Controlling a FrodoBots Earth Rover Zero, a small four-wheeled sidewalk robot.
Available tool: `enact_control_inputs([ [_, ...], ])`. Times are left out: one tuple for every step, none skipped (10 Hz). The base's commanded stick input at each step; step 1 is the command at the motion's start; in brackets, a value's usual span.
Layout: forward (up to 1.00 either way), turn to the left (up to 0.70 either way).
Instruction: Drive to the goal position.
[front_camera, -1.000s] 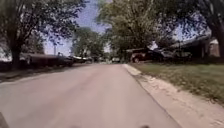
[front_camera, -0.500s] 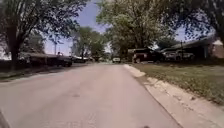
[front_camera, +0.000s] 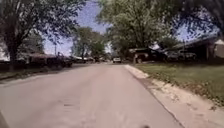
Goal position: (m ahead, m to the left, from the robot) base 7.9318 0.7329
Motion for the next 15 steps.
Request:
enact_control_inputs([
  [0.70,0.00],
  [0.70,0.00],
  [0.70,0.00],
  [0.70,0.00],
  [0.70,0.00],
  [0.70,0.00],
  [0.70,0.00],
  [0.70,0.00],
  [0.70,0.00],
  [0.70,0.00],
  [0.70,0.00],
  [0.70,0.00],
  [0.70,0.00],
  [0.70,0.00],
  [0.70,0.00],
])
